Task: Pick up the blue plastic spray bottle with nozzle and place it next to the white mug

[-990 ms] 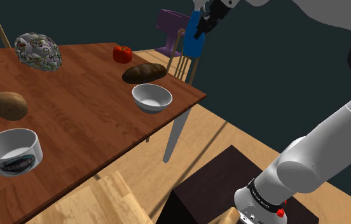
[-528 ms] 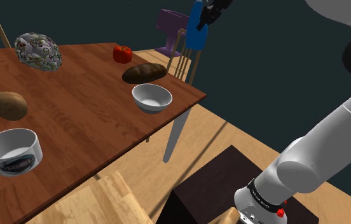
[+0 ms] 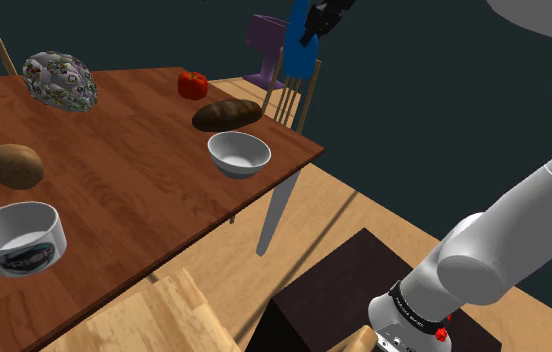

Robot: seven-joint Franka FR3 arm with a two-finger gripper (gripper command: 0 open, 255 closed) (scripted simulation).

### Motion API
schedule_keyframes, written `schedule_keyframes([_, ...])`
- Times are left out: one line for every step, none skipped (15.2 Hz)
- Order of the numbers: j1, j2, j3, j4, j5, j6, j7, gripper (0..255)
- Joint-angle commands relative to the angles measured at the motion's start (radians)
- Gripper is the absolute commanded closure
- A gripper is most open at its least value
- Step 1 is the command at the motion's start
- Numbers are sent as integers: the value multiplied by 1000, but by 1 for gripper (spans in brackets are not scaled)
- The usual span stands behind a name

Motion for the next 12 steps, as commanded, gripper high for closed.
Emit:
schedule_keyframes([20, -20, 29, -38, -17, 23, 50, 255])
schedule_keyframes([30, -29, 43, -58, -25, 36, 74, 255])
schedule_keyframes([39, -37, 57, -76, -32, 48, 98, 255])
schedule_keyframes([47, -43, 71, -93, -39, 60, 122, 255])
schedule_keyframes([57, -49, 86, -109, -47, 71, 146, 255])
schedule_keyframes([65, -53, 100, -123, -54, 82, 171, 255])
schedule_keyframes([74, -57, 114, -136, -61, 93, 195, 255])
schedule_keyframes([83, -59, 129, -148, -68, 103, 220, 255])
schedule_keyframes([92, -60, 144, -158, -75, 113, 245, 255])
schedule_keyframes([100, -60, 158, -167, -82, 122, 270, 255])
schedule_keyframes([109, -59, 173, -175, -90, 131, 295, 255])
schedule_keyframes([117, -57, 188, -182, -98, 140, 320, 255])
